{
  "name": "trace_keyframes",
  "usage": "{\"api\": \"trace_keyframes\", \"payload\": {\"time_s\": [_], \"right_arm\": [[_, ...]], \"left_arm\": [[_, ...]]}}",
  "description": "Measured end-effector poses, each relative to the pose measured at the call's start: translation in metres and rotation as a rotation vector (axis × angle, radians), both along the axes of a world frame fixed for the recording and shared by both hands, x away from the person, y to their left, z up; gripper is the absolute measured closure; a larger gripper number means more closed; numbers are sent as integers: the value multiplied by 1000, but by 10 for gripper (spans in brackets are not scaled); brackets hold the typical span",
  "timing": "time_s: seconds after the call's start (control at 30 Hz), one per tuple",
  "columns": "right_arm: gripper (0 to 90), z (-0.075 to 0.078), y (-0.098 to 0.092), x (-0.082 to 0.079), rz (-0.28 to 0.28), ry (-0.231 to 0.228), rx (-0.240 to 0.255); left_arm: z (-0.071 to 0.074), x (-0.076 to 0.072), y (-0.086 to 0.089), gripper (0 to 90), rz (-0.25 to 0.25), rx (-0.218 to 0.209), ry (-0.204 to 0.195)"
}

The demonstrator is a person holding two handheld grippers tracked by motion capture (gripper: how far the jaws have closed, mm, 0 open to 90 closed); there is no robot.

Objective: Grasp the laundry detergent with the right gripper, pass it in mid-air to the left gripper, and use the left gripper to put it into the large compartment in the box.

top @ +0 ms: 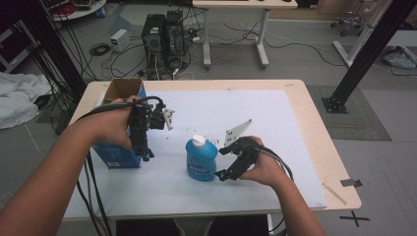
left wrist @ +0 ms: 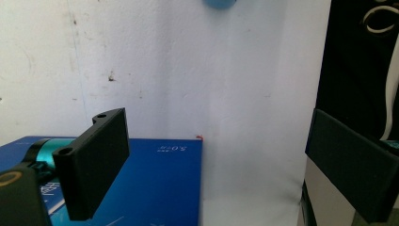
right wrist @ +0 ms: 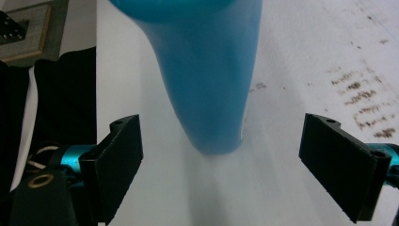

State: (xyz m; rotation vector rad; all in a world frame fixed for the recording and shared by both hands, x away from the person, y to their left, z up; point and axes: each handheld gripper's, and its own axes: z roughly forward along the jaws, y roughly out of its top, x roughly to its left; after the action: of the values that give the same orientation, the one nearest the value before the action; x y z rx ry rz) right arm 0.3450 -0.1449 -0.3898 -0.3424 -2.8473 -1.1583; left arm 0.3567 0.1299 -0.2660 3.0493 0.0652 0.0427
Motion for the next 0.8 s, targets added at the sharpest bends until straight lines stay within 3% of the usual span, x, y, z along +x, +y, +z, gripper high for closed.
{"api": "trace_keyframes", "payload": {"time_s": [0.13, 0.3, 0.8], "right_arm": [[132, -1, 2, 0, 1, -2, 3], [132, -9, 18, -1, 14, -9, 41], [132, -19, 35, -3, -22, -56, 111]], "left_arm": [[0, 0, 1, 70, 2, 0, 0], [0, -1, 4, 70, 6, -3, -3], [-4, 0, 8, 70, 20, -5, -1]]}}
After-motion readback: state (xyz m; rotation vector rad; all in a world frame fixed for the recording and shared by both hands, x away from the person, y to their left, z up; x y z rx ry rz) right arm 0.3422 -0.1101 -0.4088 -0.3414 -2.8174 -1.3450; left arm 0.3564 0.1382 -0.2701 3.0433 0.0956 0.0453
